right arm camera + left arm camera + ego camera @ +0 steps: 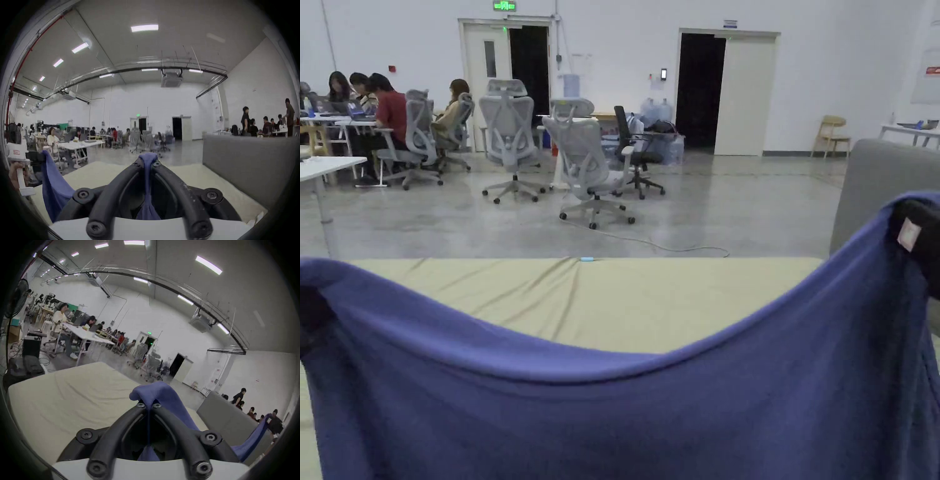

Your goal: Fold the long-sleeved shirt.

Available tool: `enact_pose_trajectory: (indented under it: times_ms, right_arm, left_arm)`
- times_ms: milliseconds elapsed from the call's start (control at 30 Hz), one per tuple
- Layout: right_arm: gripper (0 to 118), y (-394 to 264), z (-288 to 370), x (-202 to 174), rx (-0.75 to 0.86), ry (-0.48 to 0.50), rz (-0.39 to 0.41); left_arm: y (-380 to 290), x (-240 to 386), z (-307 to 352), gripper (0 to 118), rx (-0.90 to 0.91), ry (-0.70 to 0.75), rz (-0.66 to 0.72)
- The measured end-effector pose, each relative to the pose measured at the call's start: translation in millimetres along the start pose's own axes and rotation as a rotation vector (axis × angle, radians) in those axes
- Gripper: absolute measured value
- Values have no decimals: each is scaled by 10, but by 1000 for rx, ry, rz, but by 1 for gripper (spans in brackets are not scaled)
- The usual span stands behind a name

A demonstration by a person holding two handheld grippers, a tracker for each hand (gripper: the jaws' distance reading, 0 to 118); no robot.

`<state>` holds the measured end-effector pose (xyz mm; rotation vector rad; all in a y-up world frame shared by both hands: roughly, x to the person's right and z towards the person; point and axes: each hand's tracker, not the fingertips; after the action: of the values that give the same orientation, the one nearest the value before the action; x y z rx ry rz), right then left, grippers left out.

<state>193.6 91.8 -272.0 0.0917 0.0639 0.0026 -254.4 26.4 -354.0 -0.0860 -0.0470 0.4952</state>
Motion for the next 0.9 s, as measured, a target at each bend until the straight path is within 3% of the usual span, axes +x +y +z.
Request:
enact_pose_trajectory:
  times_ms: [67, 133, 167, 267, 467, 533, 733, 900]
  right_arm:
    - [10, 257, -329, 217, 24, -61, 56]
    - [10, 538, -720, 300, 11, -60, 36]
    - [10, 617, -912, 523, -19, -55, 23]
    - [10, 969, -1509, 559, -52, -105, 104]
    - [10, 1607, -2593, 928, -114, -142, 132]
    - [10, 1783, -2914, 990, -126, -169, 109]
    - [10, 2160, -3626, 1035, -127, -223, 146]
    - [10, 2106, -4086, 1046, -130, -272, 167]
  left_arm:
    - [246, 153, -282, 0, 26, -26, -4]
    - [451, 311, -557, 0, 38, -50, 2]
    - [575, 370, -716, 0, 42, -71, 1]
    - [890, 588, -1165, 0, 44, -59, -37]
    - [1491, 789, -2101, 0, 34, -76, -34]
    - [1653, 859, -2377, 0, 42, -69, -59]
    - [2032, 1034, -3105, 0, 54, -36, -167]
    - [2117, 1123, -3540, 0, 80, -32, -206]
